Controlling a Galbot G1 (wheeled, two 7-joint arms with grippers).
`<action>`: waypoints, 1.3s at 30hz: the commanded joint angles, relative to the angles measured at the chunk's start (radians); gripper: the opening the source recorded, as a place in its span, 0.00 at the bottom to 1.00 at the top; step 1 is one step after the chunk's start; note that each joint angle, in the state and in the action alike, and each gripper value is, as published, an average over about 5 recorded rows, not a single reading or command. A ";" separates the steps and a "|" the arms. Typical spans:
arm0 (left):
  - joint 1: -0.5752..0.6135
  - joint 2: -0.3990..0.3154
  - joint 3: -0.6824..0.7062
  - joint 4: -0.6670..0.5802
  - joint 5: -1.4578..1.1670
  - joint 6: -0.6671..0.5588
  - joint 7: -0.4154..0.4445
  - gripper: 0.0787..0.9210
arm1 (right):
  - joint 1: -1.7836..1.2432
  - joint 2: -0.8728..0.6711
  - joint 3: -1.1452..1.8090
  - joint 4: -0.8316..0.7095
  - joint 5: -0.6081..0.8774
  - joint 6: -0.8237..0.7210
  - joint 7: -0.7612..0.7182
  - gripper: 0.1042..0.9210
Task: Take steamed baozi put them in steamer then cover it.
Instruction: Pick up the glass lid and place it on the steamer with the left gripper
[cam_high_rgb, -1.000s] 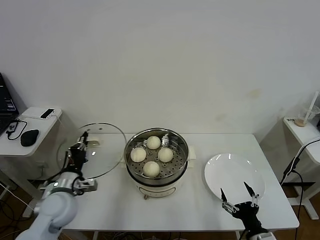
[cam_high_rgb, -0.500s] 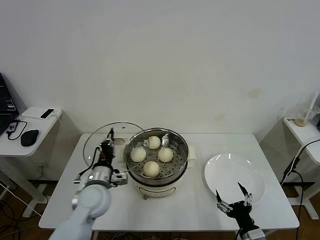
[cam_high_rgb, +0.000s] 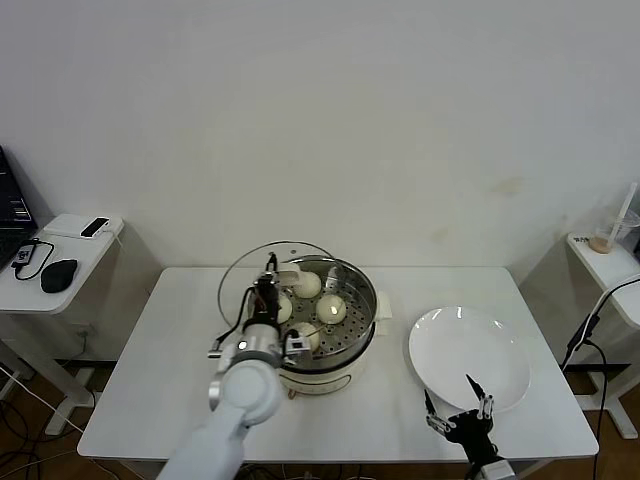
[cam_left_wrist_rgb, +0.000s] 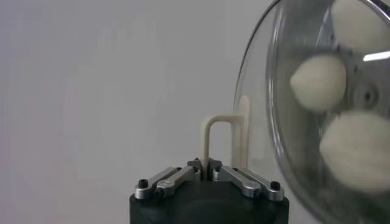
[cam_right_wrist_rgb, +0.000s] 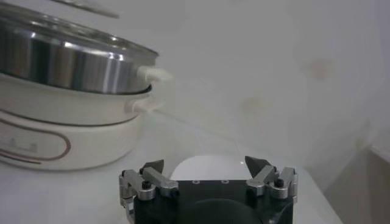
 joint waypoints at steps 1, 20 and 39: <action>-0.033 -0.081 0.101 0.032 0.052 0.022 0.029 0.07 | 0.002 0.005 -0.001 -0.018 -0.014 0.003 0.001 0.88; -0.031 -0.090 0.102 0.092 0.068 0.017 0.029 0.07 | -0.002 0.003 0.001 -0.013 -0.007 0.008 0.002 0.88; -0.007 -0.084 0.088 0.077 0.069 -0.007 0.017 0.07 | -0.009 0.008 -0.009 -0.011 -0.014 0.015 0.002 0.88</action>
